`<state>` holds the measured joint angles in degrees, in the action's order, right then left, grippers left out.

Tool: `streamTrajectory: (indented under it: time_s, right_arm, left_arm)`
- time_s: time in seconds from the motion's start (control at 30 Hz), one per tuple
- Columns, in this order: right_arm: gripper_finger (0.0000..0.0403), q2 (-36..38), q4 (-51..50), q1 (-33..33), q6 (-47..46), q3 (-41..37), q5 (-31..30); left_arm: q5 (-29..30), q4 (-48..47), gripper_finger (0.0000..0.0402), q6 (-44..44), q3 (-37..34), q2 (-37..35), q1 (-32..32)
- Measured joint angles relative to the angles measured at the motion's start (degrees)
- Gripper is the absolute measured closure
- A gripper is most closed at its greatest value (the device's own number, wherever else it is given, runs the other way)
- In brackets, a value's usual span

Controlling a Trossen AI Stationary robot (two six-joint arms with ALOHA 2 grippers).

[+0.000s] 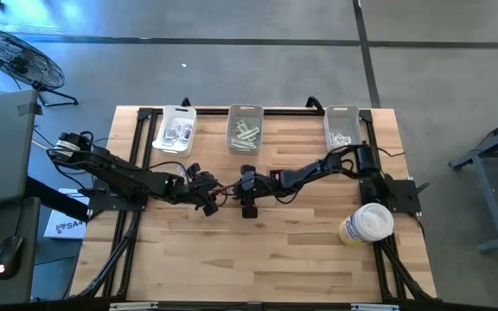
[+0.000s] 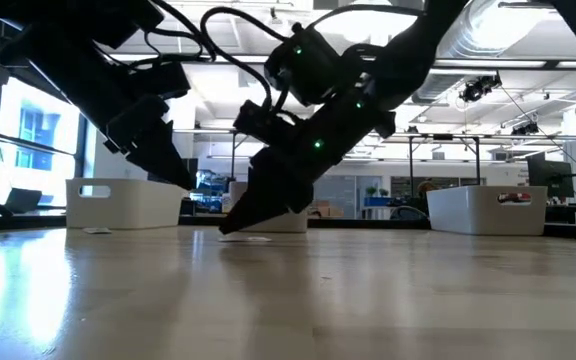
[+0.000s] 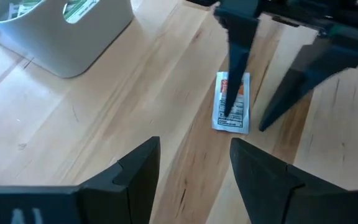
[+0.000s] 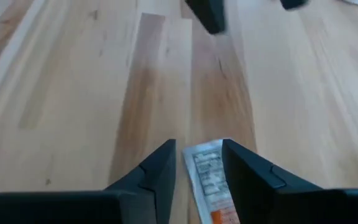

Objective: Pick & Place First Aid Supplies
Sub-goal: Put the orange pad into the right gray bin

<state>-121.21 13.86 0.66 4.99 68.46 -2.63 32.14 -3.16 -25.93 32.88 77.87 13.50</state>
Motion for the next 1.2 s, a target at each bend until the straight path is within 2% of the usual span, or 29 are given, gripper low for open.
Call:
streamTrajectory:
  time_s: [0.37,0.6,0.9,1.03,1.2]
  right_arm:
    - [0.0311,-2.7,0.3,-2.9,2.8,0.2,7.8]
    - [0.0338,-6.0,1.7,-3.8,0.7,0.4,5.5]
    - [0.0399,-6.2,2.2,-3.9,-0.8,0.4,3.6]
    - [0.0395,-3.8,0.7,-3.7,-4.4,0.2,3.6]
    - [0.0401,4.1,-6.8,-2.5,-5.4,-0.5,1.2]
  left_arm:
    - [0.0,-0.1,0.0209,0.0,0.0,0.0,0.0]
    - [0.0,-0.2,0.0209,0.1,0.0,0.0,0.0]
    - [-0.1,-0.4,0.0209,0.1,0.0,0.0,0.0]
    - [-0.1,-0.5,0.0209,0.1,0.0,0.0,0.0]
    - [-0.2,-1.4,0.0209,-0.5,0.0,0.0,0.0]
